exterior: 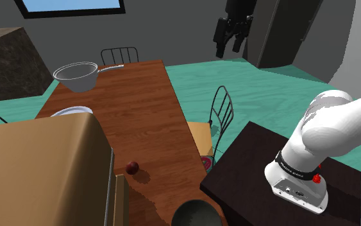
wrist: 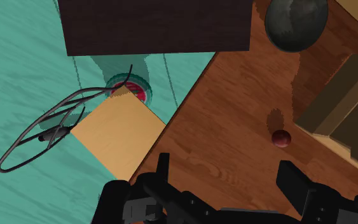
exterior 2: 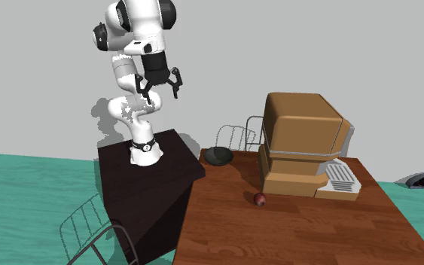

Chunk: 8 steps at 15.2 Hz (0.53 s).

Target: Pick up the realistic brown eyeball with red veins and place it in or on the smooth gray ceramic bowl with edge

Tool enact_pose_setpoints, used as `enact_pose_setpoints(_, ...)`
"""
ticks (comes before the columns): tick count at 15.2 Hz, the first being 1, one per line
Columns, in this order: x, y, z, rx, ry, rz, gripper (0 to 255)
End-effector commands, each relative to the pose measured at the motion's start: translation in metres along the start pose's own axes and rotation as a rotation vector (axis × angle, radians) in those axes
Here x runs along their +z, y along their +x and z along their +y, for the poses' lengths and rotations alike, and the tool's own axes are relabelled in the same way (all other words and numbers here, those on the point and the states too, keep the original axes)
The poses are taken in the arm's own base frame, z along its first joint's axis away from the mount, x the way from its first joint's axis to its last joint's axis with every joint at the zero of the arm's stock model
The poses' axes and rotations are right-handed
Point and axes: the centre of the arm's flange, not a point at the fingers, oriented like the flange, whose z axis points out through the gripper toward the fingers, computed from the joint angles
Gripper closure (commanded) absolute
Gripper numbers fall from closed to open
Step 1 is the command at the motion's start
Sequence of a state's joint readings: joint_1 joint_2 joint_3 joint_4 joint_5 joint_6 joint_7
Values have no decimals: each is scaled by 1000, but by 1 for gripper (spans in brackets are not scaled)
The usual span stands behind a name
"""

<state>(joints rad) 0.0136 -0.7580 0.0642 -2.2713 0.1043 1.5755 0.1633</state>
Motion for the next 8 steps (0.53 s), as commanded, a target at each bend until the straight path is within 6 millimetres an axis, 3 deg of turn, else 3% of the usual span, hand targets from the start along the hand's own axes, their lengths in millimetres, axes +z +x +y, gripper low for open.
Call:
enact_pose_setpoints(1, 0, 0, 0, 0, 0, 0, 0)
enact_pose_setpoints(8, 69, 22, -61, 23, -26, -5, 0)
